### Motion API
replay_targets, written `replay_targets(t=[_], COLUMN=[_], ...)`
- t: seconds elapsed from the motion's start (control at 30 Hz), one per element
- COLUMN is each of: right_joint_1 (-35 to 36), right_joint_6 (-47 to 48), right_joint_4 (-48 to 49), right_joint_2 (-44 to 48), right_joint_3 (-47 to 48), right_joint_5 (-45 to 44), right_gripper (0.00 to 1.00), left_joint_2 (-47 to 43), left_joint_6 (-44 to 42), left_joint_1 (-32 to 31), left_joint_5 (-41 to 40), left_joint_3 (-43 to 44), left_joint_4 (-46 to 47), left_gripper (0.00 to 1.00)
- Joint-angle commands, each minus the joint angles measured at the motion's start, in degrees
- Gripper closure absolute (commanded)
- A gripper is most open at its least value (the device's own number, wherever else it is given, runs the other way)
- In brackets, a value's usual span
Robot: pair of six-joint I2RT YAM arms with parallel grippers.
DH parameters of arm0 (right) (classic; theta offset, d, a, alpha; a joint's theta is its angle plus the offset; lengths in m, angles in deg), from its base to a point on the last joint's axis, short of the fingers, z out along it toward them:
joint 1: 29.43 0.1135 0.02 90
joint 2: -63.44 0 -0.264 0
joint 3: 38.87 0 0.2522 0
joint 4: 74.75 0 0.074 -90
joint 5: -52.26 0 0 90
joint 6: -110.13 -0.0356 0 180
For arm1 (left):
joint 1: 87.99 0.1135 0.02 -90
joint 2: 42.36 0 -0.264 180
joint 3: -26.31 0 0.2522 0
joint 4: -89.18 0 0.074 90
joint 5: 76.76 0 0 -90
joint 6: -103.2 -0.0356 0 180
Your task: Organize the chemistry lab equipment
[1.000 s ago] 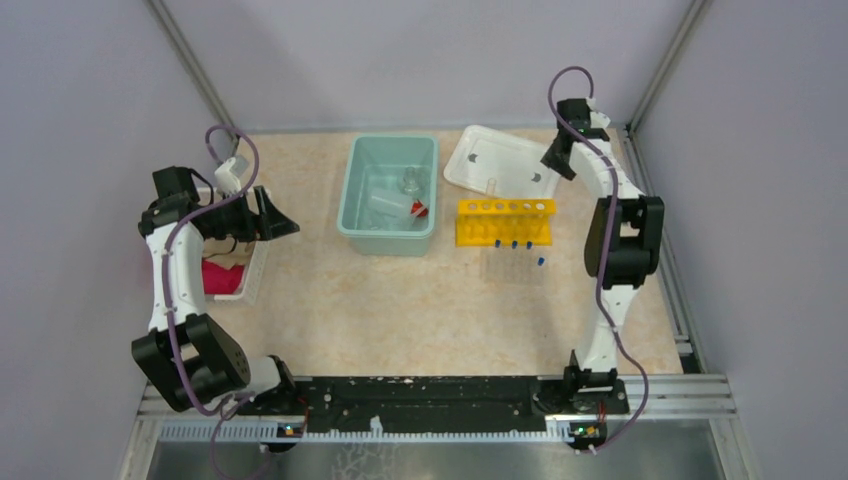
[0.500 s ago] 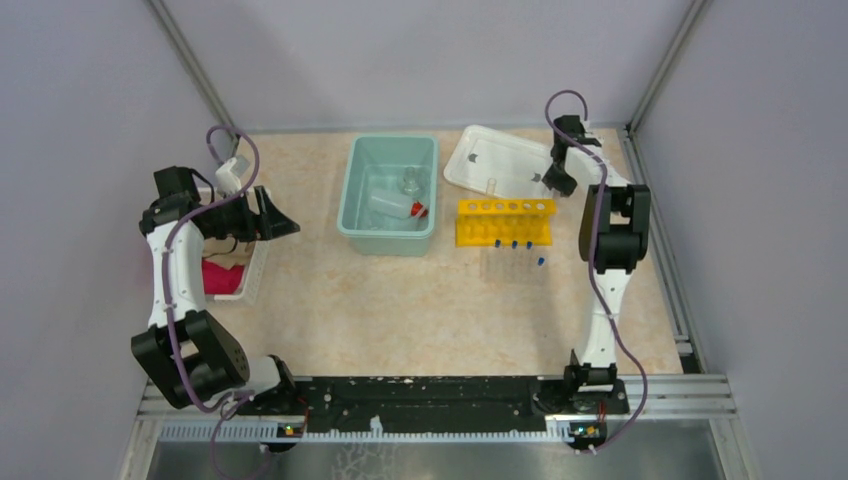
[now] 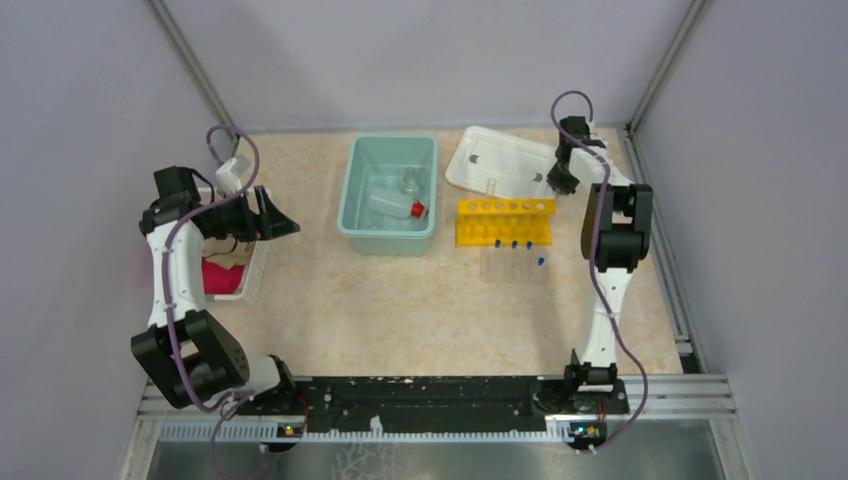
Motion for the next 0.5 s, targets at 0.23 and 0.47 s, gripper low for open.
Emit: replay_targets(t=[0.23,0.47], right_joint_1=[-0.5,-0.5], right_joint_6=[-0.3,-1.0], right_joint_4=[2.4,7.1], right_joint_2=[-0.7,9.7], right_joint_3=[0.1,-3.4], right_joint_5=[4.2,6.4], right_gripper=[1.00,1.00], left_joint_2=[-1.1,-1.6], left_joint_6=[-0.7,-0.4], left_joint_1=[0.4,0.4], left_joint_5=[1.8,2.5], left_joint_3=[0.7,1.0], left_joint_4=[-0.1,-0.2], left_gripper=[0.14,0.14])
